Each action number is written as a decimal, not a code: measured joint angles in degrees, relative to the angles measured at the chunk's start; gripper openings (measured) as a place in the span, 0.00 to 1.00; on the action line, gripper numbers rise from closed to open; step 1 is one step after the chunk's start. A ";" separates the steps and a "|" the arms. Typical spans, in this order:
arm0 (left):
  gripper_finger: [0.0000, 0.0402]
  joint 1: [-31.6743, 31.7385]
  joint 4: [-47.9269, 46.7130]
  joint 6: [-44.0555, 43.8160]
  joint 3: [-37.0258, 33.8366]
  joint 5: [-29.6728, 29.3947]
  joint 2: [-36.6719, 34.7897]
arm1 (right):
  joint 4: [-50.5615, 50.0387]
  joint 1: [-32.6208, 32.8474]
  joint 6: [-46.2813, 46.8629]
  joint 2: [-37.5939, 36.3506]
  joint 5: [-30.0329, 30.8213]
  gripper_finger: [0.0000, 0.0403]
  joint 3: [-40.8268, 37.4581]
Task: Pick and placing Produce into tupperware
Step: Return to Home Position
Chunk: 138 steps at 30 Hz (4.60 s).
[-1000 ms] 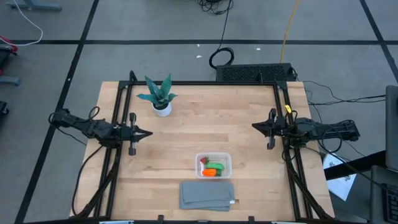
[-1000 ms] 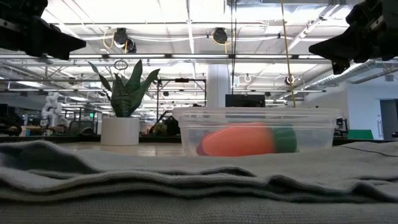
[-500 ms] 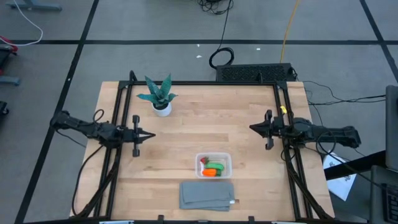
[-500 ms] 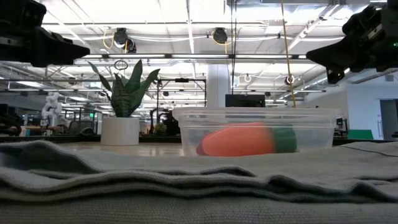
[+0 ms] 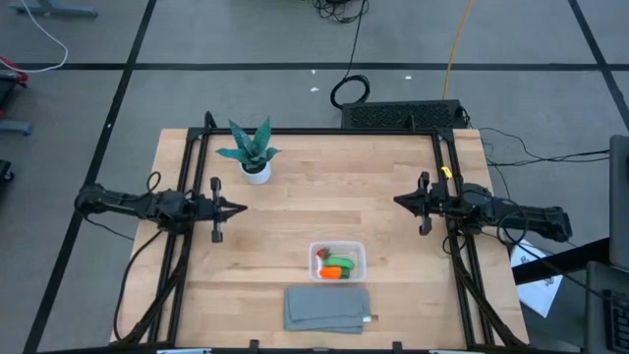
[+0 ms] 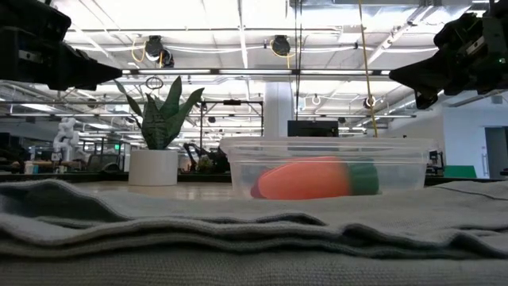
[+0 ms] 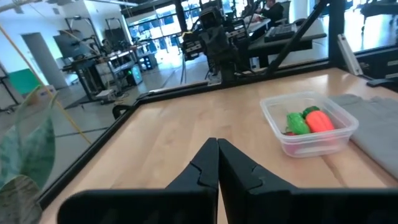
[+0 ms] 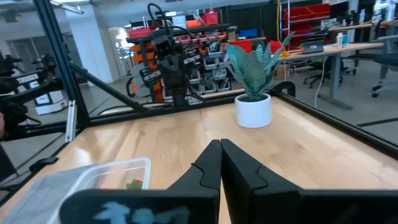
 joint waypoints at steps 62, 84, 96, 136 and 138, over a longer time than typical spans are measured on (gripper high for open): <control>0.02 0.53 1.01 -2.08 -0.11 2.32 0.09 | 0.32 -1.54 0.00 0.07 0.12 0.00 -0.21; 0.02 0.53 1.05 -2.06 -0.09 2.31 0.09 | 0.35 -1.54 0.00 0.07 0.14 0.00 -0.21; 0.02 0.53 1.06 -2.04 -0.04 2.30 0.09 | 0.35 -1.52 0.00 0.07 0.14 0.00 -0.21; 0.02 0.53 1.06 -2.06 -0.02 2.30 0.09 | 0.36 -1.53 -0.02 0.04 0.14 0.00 -0.21; 0.02 0.52 1.05 -2.06 -0.02 2.30 0.09 | 0.35 -1.52 -0.01 0.04 0.14 0.00 -0.21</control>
